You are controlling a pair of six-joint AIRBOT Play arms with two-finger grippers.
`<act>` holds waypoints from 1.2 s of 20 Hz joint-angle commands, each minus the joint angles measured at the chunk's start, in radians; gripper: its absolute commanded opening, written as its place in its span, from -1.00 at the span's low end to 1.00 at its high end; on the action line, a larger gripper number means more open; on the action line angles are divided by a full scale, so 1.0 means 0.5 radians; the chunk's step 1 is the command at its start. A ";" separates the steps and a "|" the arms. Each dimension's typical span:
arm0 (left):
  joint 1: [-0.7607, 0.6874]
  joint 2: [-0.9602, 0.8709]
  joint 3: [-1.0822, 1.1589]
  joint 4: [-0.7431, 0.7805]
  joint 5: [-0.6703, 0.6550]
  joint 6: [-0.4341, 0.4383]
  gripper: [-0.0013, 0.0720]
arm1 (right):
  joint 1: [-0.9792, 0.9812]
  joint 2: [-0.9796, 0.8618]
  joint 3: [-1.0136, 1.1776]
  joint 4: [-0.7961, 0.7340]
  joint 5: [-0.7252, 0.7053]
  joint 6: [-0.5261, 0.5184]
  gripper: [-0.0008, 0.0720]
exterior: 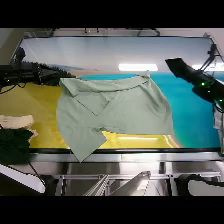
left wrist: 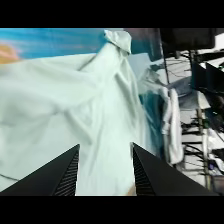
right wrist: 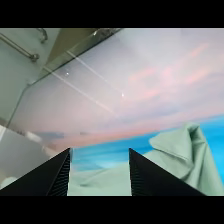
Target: Fold the shirts.
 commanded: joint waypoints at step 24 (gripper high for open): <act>-0.108 0.735 -1.730 0.989 -0.772 -0.437 0.96 | -1.187 0.449 -0.868 -1.029 1.150 0.605 0.07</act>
